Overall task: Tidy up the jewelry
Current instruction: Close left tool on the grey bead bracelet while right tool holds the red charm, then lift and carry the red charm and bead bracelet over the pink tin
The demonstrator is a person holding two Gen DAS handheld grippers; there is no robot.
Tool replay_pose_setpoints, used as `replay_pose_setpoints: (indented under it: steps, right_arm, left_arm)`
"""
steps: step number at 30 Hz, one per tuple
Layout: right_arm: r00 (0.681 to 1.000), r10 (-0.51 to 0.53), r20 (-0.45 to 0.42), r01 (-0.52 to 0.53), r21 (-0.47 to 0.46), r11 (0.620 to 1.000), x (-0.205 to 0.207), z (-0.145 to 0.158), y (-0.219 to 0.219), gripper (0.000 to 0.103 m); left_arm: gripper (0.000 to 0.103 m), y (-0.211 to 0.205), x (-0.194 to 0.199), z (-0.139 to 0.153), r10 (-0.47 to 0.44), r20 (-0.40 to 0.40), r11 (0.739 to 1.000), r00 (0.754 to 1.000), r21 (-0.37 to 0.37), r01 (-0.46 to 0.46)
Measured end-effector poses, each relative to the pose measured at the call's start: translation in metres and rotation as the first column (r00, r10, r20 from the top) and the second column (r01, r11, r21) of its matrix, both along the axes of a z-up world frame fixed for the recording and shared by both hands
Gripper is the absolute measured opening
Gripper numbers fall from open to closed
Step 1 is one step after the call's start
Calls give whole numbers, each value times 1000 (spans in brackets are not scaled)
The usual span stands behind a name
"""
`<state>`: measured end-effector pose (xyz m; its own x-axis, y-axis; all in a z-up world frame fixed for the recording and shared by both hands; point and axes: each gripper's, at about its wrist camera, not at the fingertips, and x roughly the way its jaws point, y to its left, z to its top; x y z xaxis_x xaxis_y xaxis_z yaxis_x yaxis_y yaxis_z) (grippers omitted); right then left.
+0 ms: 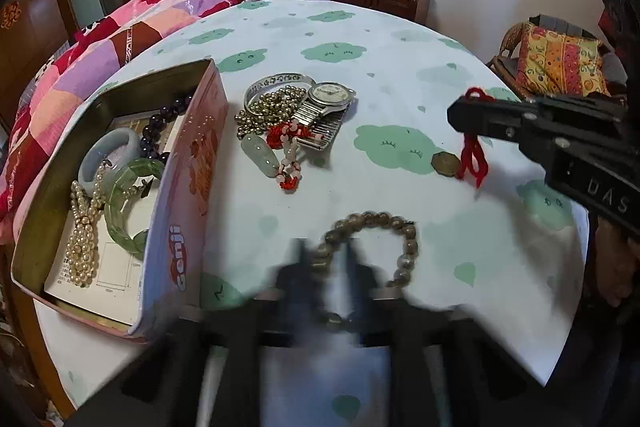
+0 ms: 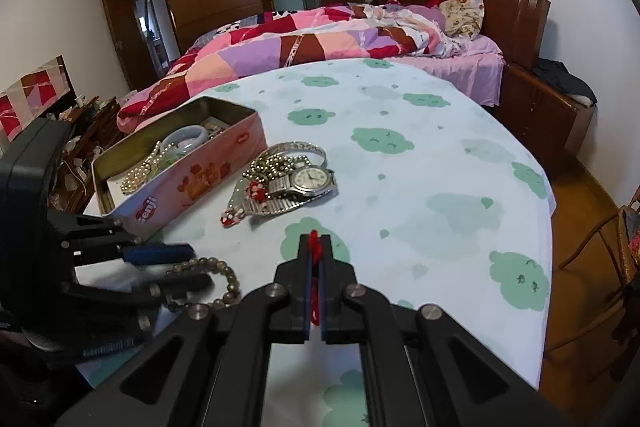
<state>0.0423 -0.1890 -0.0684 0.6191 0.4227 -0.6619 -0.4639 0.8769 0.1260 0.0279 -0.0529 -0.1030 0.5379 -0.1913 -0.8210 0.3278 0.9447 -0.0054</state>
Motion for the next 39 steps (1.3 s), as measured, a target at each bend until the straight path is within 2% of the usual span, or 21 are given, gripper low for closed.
replay_pose_setpoints:
  steps: [7, 16, 27, 39]
  right_arm:
    - [1000, 0, 18, 0, 4, 1000, -3, 6, 0, 3]
    - [999, -9, 50, 8, 26, 1000, -5, 23, -3, 3]
    - [995, 9, 103, -13, 45, 999, -8, 48, 9, 3]
    - [979, 98, 177, -106, 37, 994, -1, 80, 54, 3]
  left_arm:
    - [8, 14, -5, 16, 39, 57, 998, 998, -52, -36]
    - [8, 22, -12, 48, 56, 154, 996, 986, -75, -45]
    - [8, 48, -17, 88, 131, 264, 990, 956, -78, -115]
    - [8, 84, -10, 100, 227, 289, 974, 930, -86, -211]
